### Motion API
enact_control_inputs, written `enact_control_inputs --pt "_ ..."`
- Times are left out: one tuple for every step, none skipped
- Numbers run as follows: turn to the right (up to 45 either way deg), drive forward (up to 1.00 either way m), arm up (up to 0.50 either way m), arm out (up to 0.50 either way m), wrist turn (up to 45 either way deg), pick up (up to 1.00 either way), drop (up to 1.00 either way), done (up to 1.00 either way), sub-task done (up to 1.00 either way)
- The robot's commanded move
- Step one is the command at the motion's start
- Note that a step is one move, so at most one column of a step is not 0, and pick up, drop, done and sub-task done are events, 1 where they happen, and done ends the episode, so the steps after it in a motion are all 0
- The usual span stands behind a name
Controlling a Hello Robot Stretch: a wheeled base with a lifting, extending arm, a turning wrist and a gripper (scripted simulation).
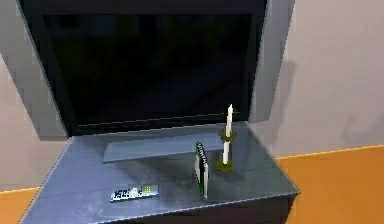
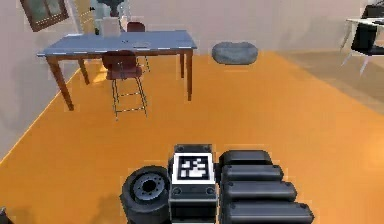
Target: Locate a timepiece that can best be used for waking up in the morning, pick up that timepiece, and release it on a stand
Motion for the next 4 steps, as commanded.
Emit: enact_control_inputs --pt "-9.0 0.00 0.00 0.00 0.0 0.00 0.00 0.00 0.00" --pt "0.0 0.35 0.00 0.00 0.0 0.00 0.00 0.00 0.00" --pt "15.0 0.00 0.00 0.00 0.0 0.00 0.00 0.00 0.00" --pt "-18.0 0.00 0.00 0.00 0.0 0.00 0.00 0.00 0.00"
